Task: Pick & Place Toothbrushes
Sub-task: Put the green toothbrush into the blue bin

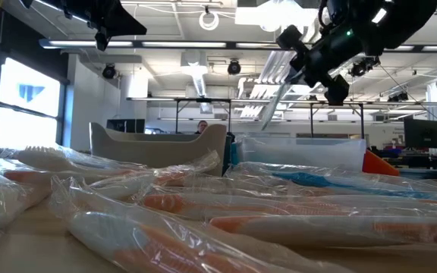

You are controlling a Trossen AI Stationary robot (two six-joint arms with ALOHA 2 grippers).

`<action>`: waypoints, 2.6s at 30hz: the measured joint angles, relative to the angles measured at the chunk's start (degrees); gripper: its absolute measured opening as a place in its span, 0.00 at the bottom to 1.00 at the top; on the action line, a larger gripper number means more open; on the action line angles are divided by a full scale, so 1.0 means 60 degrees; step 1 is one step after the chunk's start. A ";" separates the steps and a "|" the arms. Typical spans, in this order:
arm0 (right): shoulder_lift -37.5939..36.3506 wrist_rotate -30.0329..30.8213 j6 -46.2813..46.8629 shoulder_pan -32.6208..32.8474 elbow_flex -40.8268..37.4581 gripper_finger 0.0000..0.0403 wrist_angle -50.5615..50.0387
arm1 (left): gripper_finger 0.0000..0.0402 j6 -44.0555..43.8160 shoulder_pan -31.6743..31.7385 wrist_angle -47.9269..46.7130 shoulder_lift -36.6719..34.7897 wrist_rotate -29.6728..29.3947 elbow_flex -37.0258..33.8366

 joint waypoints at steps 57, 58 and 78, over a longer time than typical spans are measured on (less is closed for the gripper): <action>0.1132 -0.1484 -0.2122 -0.0004 0.0000 0.41 0.0206 | 0.00 0.0000 -0.0003 -0.0007 0.0000 0.0040 0.0000; 0.1132 -0.1600 -0.2293 -0.0004 0.0000 0.41 0.0269 | 0.00 0.0000 -0.0004 -0.0007 0.0001 0.0040 0.0000; 0.1132 -0.2576 -0.3209 0.0000 0.0000 0.27 0.0470 | 0.00 -0.0007 -0.0001 -0.0395 0.0000 0.0004 0.0000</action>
